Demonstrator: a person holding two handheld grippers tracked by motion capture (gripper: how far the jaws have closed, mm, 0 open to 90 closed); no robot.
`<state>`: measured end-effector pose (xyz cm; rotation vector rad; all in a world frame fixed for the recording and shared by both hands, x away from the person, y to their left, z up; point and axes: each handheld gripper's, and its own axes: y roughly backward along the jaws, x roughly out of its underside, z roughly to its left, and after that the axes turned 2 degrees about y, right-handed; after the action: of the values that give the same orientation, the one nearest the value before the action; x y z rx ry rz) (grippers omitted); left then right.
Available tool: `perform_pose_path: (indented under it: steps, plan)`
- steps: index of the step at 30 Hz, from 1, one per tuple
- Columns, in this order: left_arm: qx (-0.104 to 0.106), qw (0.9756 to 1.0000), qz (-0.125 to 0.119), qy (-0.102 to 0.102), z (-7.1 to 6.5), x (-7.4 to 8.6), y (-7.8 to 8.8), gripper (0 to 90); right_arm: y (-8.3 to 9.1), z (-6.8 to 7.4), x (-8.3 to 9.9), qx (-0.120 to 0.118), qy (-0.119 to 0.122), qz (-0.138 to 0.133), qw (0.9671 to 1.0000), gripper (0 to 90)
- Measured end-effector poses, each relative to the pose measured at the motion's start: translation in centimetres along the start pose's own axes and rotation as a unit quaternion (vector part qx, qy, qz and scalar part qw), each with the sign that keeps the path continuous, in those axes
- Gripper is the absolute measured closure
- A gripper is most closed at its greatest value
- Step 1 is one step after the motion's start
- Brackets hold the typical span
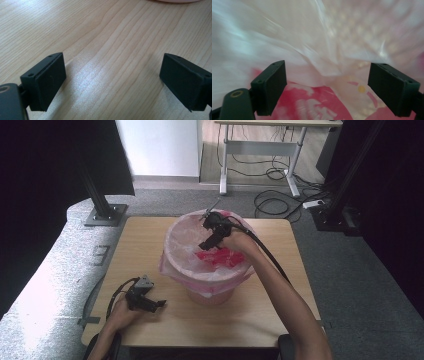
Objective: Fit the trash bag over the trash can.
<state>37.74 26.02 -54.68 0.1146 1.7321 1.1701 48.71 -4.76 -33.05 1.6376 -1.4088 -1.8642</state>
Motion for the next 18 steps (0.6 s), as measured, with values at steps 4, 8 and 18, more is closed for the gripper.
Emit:
perform_pose_path:
  steps: [4,8,18]
  plan:
    - [0.000,1.0000,0.000,0.000,0.0,0.0,0.0,6.1,1.5,1.1,-1.6,-0.005,0.006,-0.035,0.9993,21.7]
    - [0.000,1.0000,-0.001,0.001,-0.1,0.0,0.0,6.1,-1.2,3.1,-2.7,-0.082,0.009,-0.036,0.9960,16.7]
    - [0.002,1.0000,0.002,-0.004,-0.1,0.0,-0.1,4.3,-5.2,4.7,-2.9,-0.046,0.023,0.028,0.9983,13.0]
